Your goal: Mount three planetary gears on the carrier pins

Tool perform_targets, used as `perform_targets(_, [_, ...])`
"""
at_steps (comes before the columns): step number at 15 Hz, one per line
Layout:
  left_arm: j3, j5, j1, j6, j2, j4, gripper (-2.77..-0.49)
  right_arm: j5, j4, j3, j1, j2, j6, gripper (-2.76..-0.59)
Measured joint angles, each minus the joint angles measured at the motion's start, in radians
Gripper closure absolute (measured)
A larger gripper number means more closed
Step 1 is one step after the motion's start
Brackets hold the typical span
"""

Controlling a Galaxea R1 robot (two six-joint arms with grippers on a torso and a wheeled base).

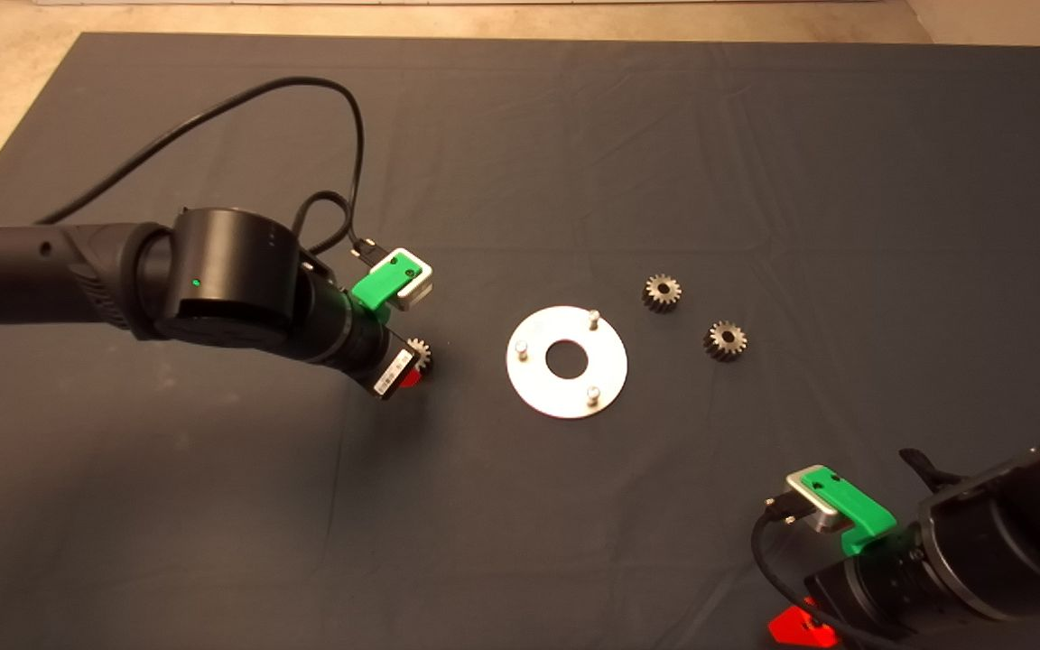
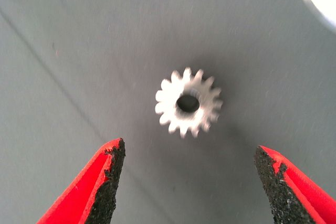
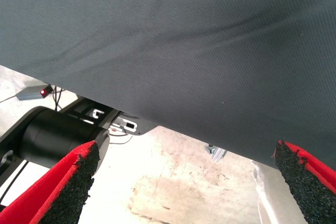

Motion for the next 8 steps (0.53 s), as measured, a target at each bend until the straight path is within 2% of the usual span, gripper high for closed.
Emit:
perform_targets(1, [-0.004,0.0,0.0,-0.006,0.017,0.021,-1.75,0.0,0.0,0.0,0.0,-0.002,0.0,-2.5])
perform_targets(3, [-0.019,-0.008,0.001,-0.008,0.031,0.031,-1.75,0.001,0.0,0.0,0.0,-0.004,-0.003,-2.5])
perform_targets(4, [-0.027,-0.008,0.007,-0.009,0.03,0.045,-1.75,0.0,0.0,0.0,0.0,-0.008,-0.003,-2.5])
perform_targets(6, [-0.037,-0.014,0.043,-0.009,0.03,0.067,-1.75,0.0,0.0,0.0,0.0,-0.016,-0.009,-2.5])
perform_targets(7, [-0.037,-0.015,0.055,-0.009,0.03,0.066,-1.75,0.0,0.0,0.0,0.0,-0.019,-0.011,-2.5])
perform_targets(8, [-0.038,-0.02,0.055,-0.01,0.03,0.071,-1.75,0.001,0.0,0.0,0.0,-0.021,-0.016,-2.5])
